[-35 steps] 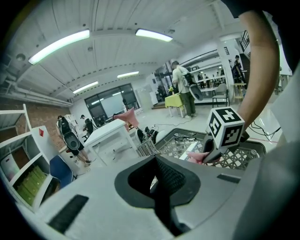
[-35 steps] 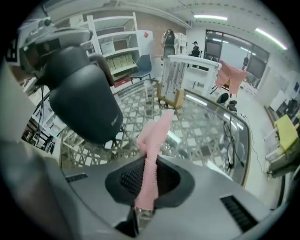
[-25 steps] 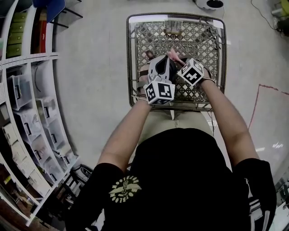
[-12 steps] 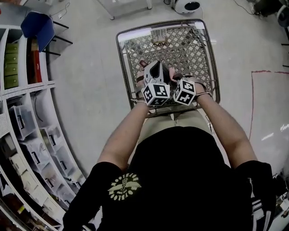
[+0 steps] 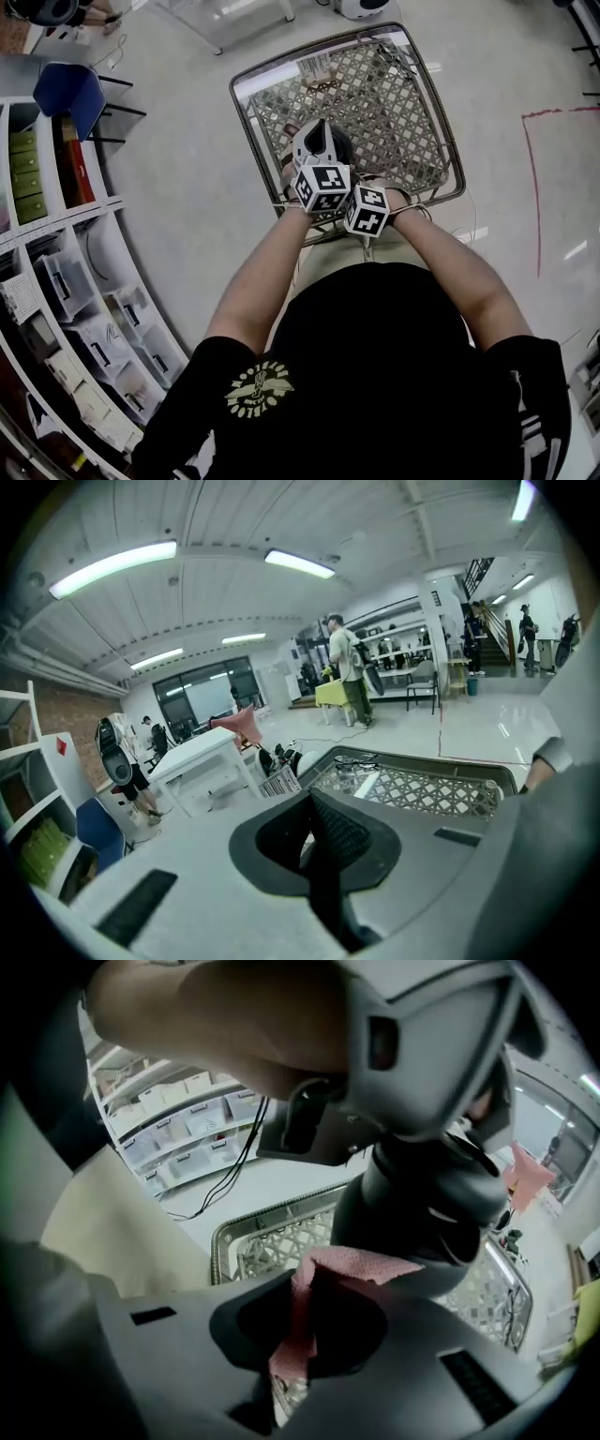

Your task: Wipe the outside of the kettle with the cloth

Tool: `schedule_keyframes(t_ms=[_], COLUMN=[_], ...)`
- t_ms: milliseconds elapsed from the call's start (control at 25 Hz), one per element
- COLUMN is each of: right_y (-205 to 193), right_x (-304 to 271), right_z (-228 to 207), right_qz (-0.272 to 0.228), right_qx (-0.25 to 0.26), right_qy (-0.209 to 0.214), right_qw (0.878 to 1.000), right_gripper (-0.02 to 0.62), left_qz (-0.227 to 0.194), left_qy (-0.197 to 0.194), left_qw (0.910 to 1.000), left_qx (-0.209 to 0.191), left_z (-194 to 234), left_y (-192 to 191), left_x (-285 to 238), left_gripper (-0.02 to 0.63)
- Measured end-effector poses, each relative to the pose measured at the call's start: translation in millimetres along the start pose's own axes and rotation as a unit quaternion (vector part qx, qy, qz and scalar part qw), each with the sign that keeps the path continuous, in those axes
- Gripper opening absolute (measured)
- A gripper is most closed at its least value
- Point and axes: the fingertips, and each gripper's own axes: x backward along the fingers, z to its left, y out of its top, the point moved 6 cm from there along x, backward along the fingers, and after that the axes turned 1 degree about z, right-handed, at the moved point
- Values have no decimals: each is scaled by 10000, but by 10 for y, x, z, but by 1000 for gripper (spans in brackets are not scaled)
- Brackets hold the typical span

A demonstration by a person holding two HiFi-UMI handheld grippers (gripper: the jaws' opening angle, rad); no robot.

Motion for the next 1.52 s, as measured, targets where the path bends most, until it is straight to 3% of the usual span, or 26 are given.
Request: schedule_keyframes(t_ms=[160,320,520,680,1080,1280,1520], right_y=[150,-6,-329,-414,-405,-261,-130], right_x=[-18,-2,167,278,316,208,8], right_z=[77,-40,-393,-704,-1315,-1532,-1816], right_qz=[-223,-121,-4,40,213,324,196], right_qx=[-92,-314,-756,-782,336,1047,1847], right_qy=[61,-50,-290,-449,-266,-96,71], right_qw=[9997,9994,9967,9959,9989,9939,9826], right_gripper=[31,31,31,31,31,31,31], left_qz=[-32,-53,-44,-43,-45,-68,27], left_qy=[-25,-35,-32,-23,-28,50,32], left_qw=[10000,10000,10000,10000,10000,9999,10000], left_qx=[46,24,26,3,31,-94,34], left_z=[-15,-28,-58,-57,-210,-208,-216], left_y=[-2,2,7,0,20,35,-6], left_x=[9,11,-1,-5,-72,-64,-201], left_gripper=[6,6,6,6,6,6,6])
